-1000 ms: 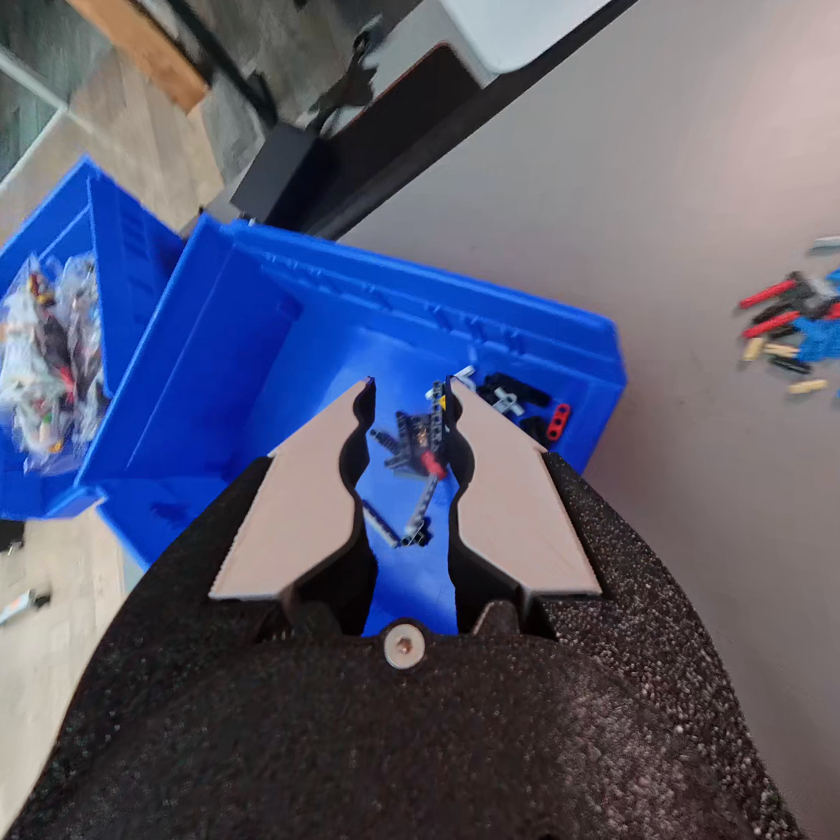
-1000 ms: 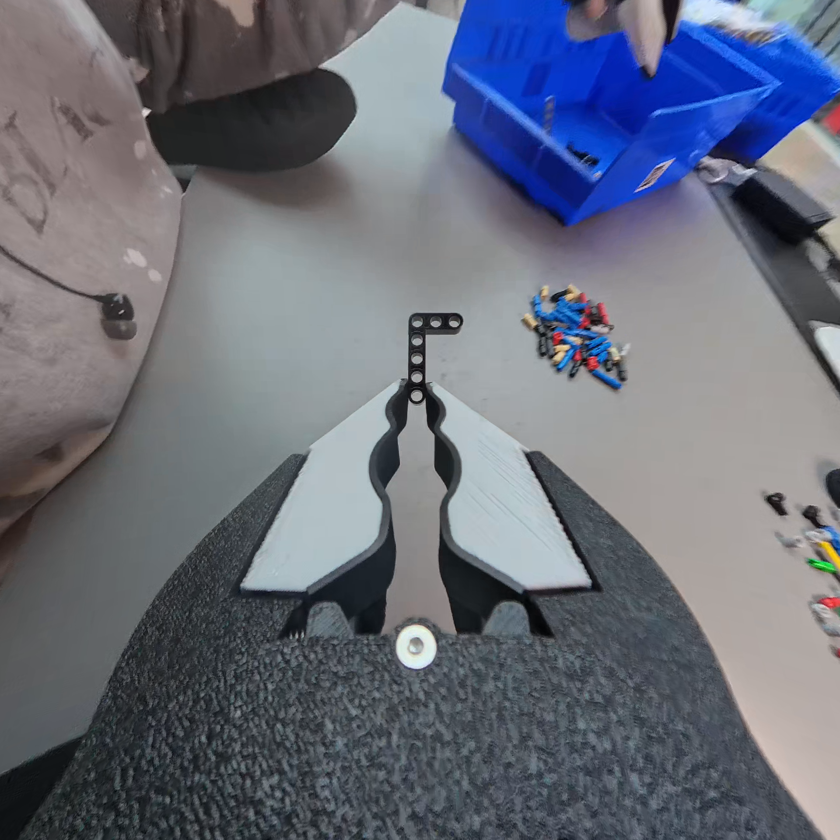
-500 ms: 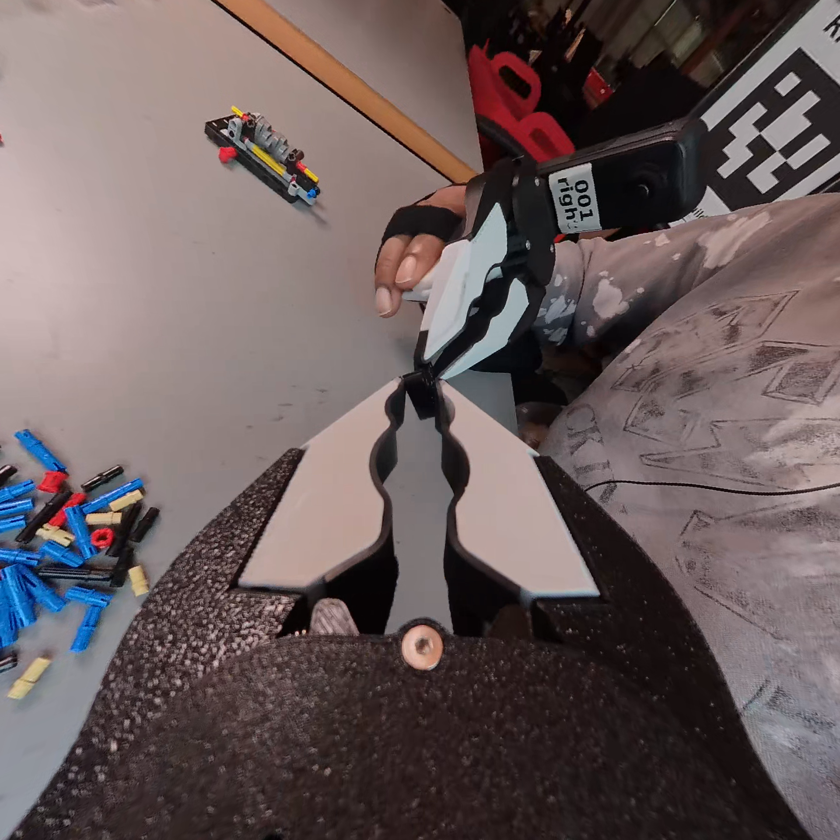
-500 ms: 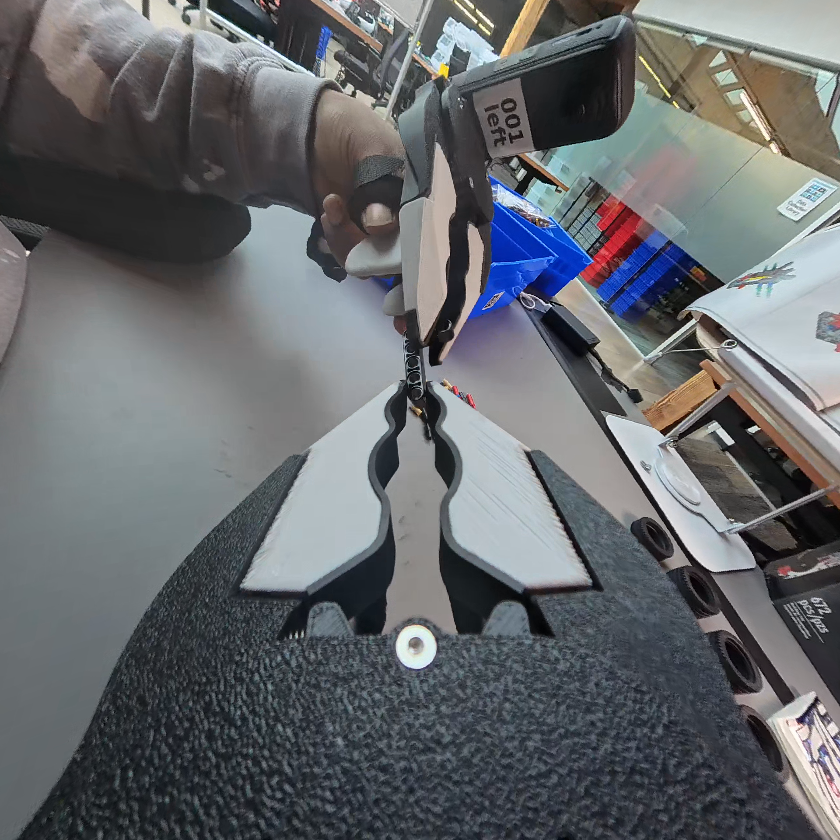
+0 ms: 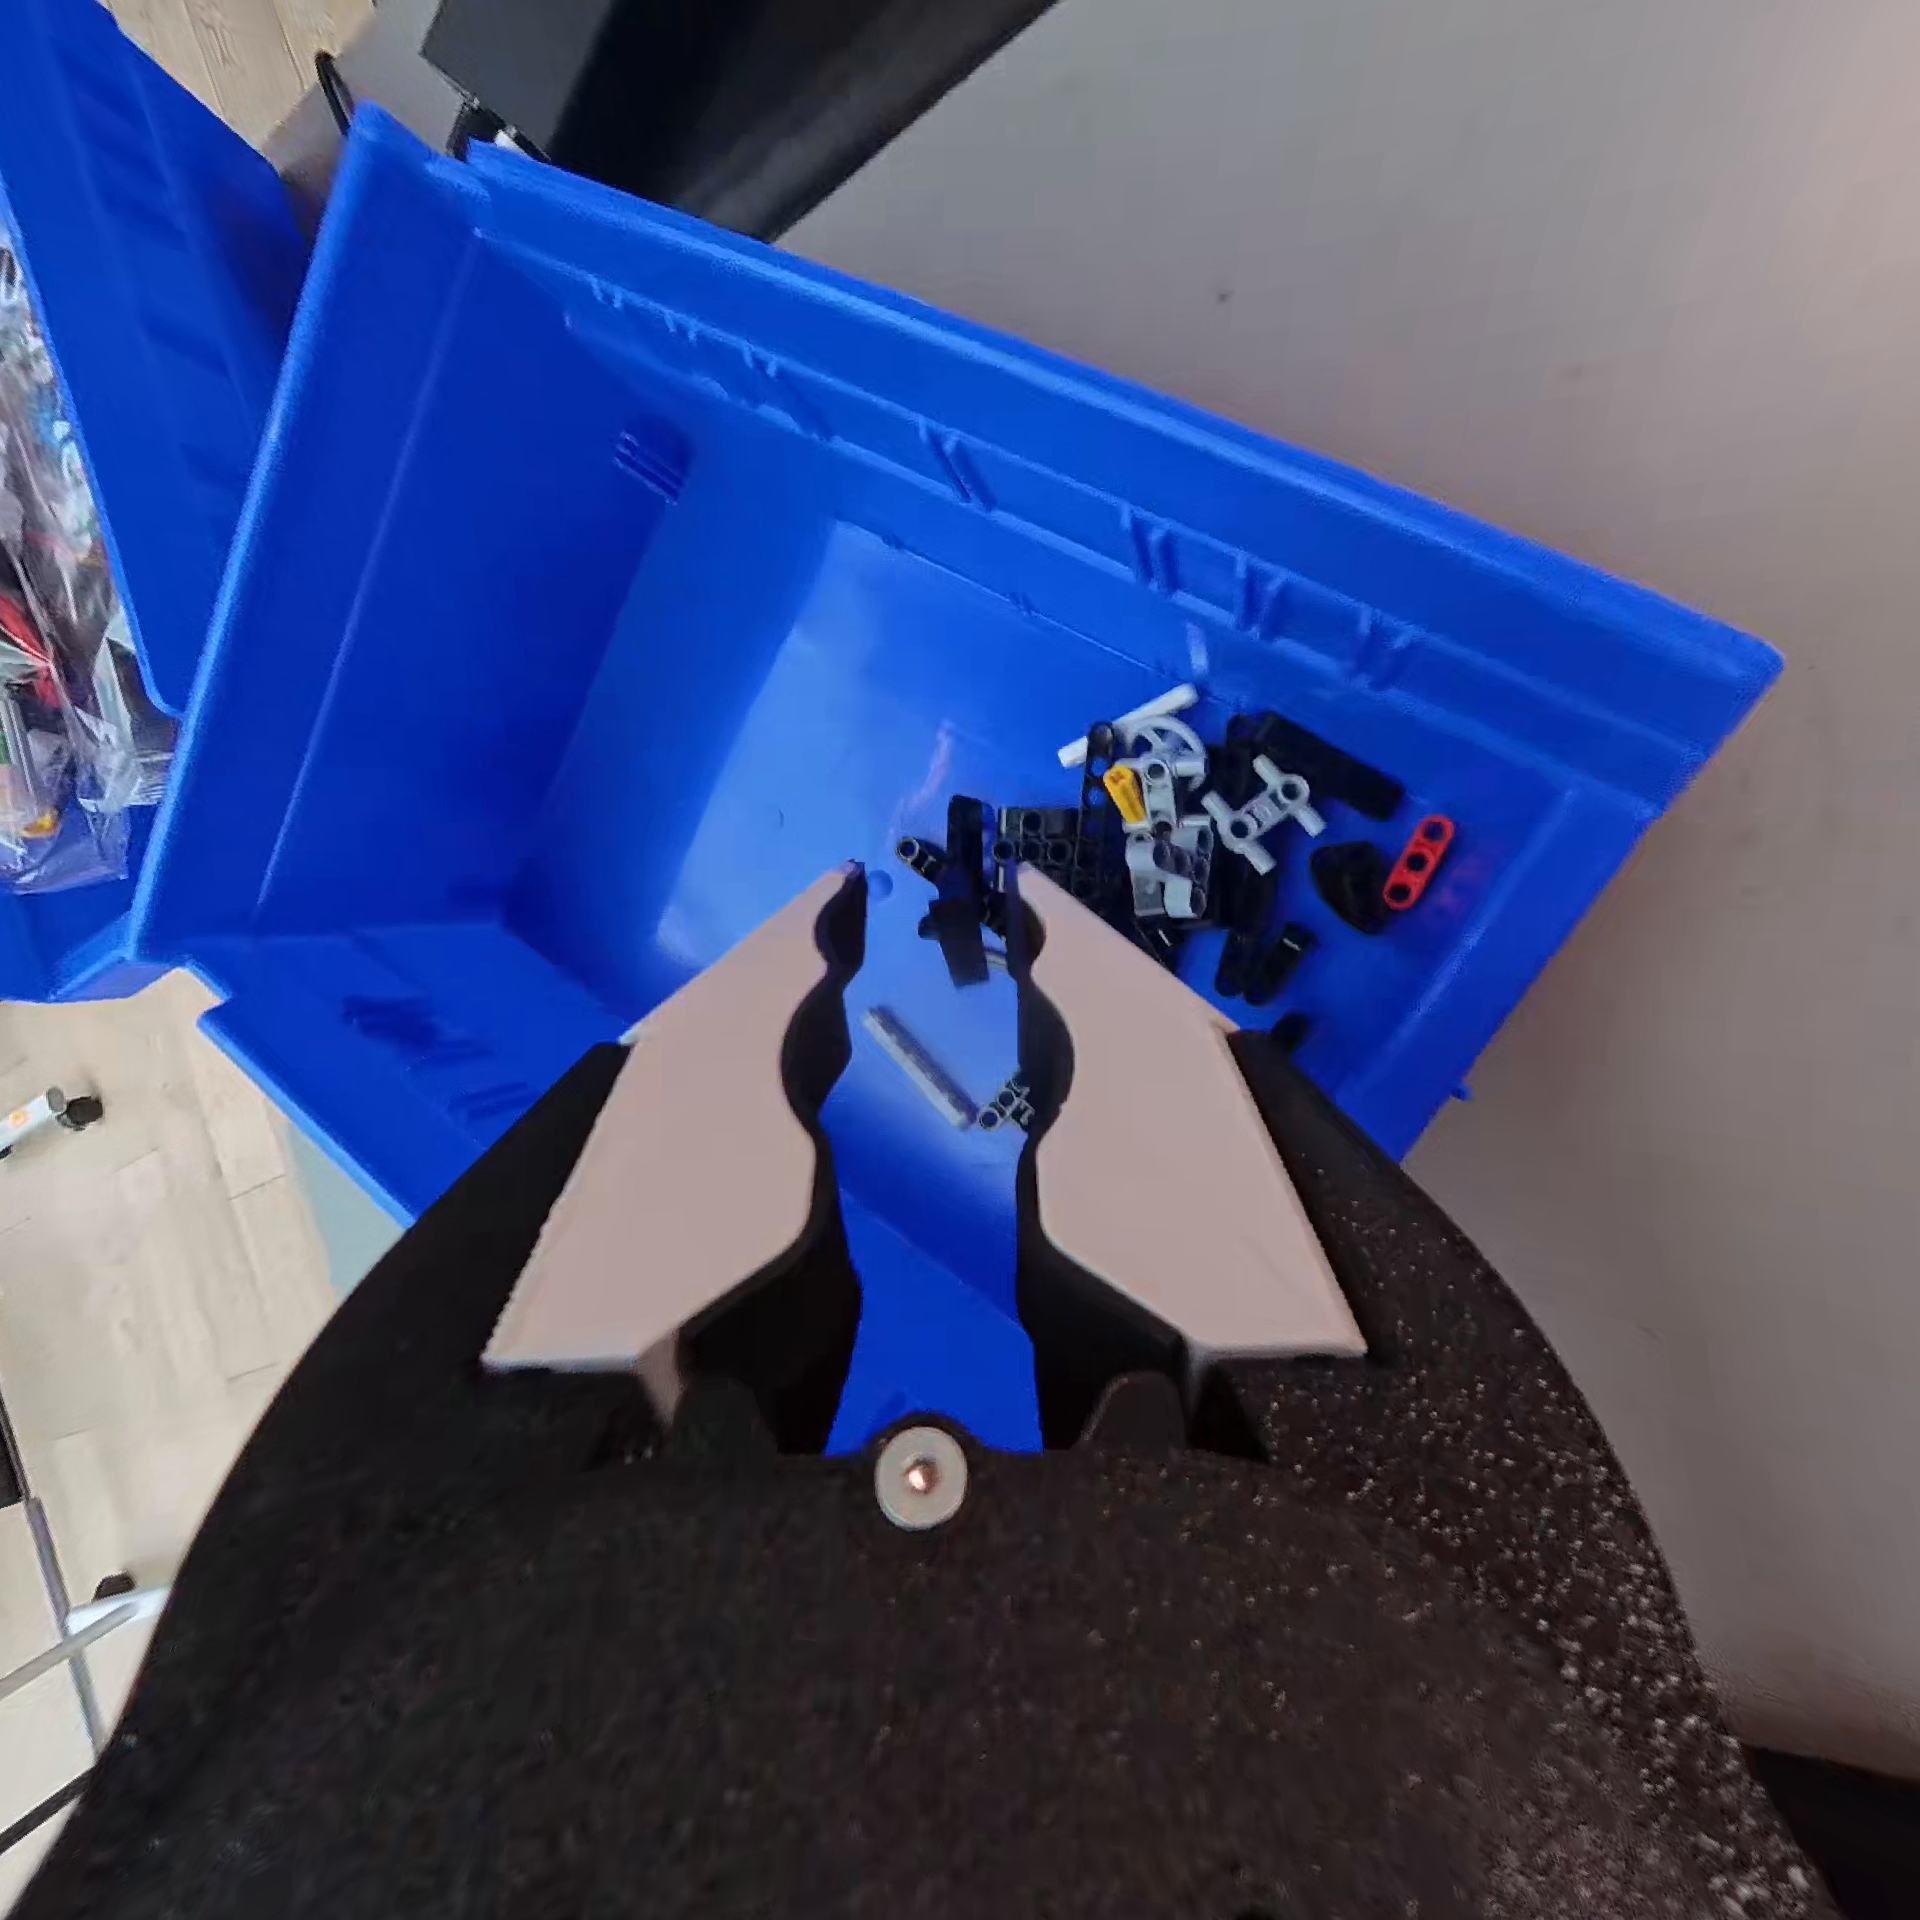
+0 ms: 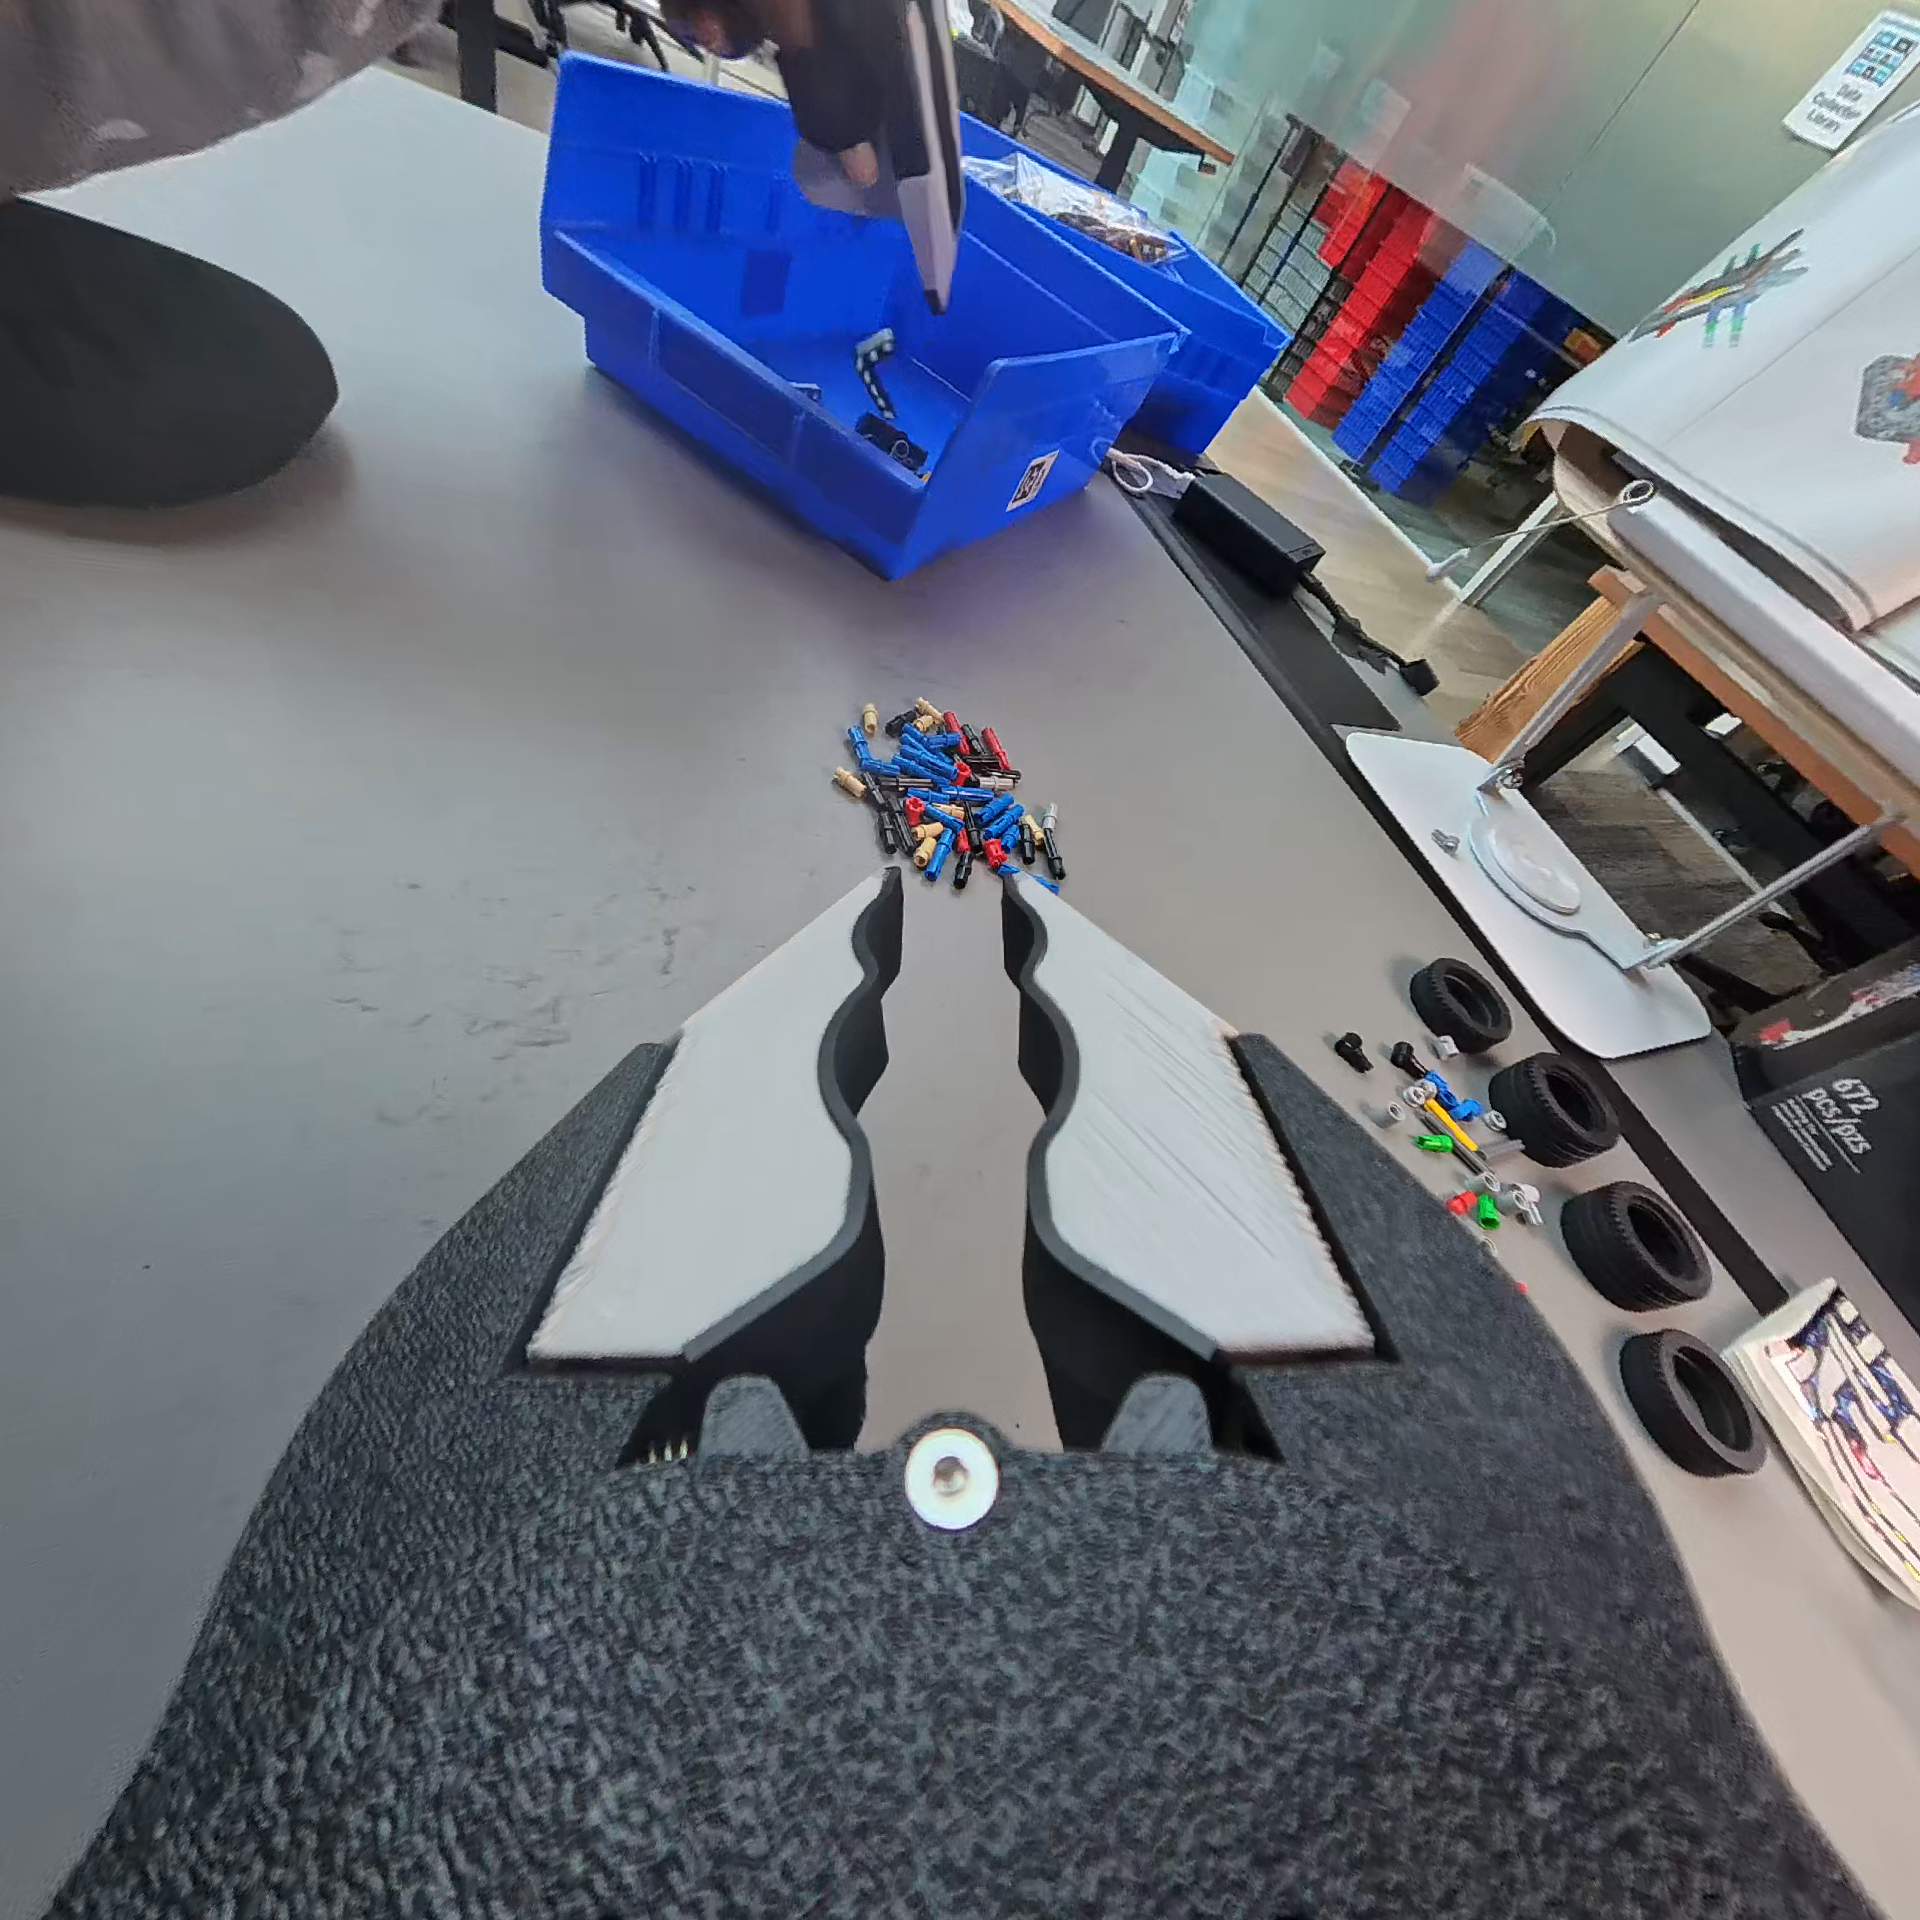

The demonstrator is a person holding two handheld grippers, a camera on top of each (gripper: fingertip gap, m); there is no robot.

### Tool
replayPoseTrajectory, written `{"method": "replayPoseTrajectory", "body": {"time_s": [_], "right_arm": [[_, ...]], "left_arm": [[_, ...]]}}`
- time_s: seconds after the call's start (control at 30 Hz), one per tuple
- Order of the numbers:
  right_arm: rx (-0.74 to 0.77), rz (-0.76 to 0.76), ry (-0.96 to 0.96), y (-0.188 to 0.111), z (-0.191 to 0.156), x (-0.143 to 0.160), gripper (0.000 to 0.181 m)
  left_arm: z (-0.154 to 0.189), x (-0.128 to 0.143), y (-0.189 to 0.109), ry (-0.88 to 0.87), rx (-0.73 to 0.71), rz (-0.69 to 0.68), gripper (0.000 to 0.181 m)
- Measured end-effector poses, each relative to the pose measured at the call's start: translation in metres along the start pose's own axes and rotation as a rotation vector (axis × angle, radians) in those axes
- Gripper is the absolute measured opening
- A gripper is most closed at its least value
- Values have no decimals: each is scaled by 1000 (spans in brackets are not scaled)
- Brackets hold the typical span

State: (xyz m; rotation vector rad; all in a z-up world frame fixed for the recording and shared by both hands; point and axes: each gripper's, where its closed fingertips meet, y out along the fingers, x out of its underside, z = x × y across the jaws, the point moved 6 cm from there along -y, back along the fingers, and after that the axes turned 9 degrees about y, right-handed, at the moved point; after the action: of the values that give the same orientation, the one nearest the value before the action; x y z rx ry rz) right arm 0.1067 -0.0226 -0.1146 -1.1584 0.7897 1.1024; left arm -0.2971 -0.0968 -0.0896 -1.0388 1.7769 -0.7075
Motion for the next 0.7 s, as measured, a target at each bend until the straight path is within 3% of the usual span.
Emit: {"method": "replayPoseTrajectory", "body": {"time_s": [0.1,0.17,0.27,0.37,0.43,0.53,0.6,0.7], "right_arm": [[-24,32,-5,-1,-4,-2,18],[-20,50,12,-2,-3,-3,18],[24,83,33,-5,3,-6,18],[123,117,71,-9,16,-8,22],[218,136,132,-13,30,-8,31],[359,173,272,-24,57,-4,58],[440,188,358,-33,75,2,76],[564,208,405,-49,95,8,89]], "left_arm": [[-17,-35,-4,-34,7,192,40],[-26,-76,-15,-73,26,425,47],[-30,-144,-32,-190,164,799,52],[-41,-200,-26,-335,205,1007,63],[-49,-230,-9,-419,179,1049,69],[-58,-266,26,-497,137,1026,76],[-61,-284,46,-547,129,1003,80],[-55,-305,65,-562,108,987,83]]}}
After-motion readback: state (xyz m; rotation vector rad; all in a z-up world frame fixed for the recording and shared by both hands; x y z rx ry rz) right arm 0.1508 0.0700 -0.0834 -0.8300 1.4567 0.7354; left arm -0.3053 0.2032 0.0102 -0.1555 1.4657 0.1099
